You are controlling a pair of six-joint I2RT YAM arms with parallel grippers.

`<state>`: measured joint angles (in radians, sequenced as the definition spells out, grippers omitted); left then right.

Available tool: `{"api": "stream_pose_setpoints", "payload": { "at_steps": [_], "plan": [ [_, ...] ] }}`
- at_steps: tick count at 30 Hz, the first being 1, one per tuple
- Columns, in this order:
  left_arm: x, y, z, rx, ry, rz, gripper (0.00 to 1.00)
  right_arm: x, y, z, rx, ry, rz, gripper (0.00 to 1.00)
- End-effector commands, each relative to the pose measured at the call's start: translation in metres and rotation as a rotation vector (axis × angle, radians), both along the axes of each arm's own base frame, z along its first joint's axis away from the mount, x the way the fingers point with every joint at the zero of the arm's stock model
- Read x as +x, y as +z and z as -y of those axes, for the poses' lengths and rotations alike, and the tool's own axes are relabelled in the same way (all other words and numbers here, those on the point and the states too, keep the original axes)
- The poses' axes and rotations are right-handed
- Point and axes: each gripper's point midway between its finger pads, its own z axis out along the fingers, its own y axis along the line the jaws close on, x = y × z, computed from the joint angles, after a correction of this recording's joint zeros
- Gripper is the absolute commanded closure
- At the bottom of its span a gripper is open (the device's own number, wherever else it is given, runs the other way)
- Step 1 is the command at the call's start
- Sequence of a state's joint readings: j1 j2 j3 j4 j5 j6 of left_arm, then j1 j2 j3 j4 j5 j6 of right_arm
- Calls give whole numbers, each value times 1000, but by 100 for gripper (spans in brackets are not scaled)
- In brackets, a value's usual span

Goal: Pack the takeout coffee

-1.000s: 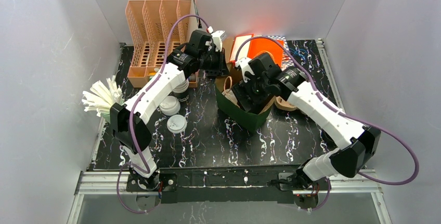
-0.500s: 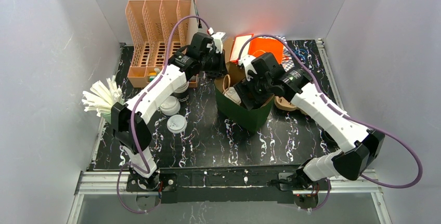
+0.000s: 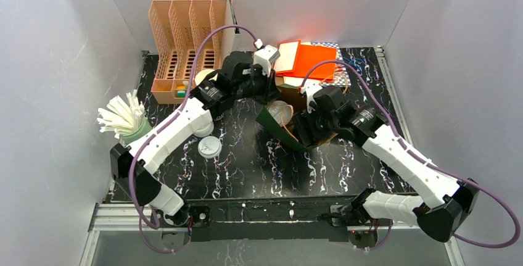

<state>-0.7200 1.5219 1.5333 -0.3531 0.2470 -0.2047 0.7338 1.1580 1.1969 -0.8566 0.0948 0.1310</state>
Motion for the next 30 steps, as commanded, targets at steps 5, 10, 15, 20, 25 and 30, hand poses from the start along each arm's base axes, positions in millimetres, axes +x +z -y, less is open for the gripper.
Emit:
{"api": "stream_pose_setpoints", "payload": {
  "at_steps": [5,10,15,20,25,30],
  "plan": [
    [-27,24,-7,-75,-78,139,100,2,-11,4,41,-65,31,2],
    [-28,16,-5,-69,-84,114,100,14,-19,-2,7,-52,38,2],
    [-24,12,-4,-71,-67,104,100,20,-31,-5,-26,-40,26,2],
    [-19,11,-1,-77,-53,96,100,25,-38,-10,-49,-10,21,2],
    [-16,11,4,-80,-56,87,100,28,-38,-18,-48,12,5,5],
    [-12,14,9,-89,-51,83,100,31,-37,-21,-69,25,-8,14]
  ]
}}
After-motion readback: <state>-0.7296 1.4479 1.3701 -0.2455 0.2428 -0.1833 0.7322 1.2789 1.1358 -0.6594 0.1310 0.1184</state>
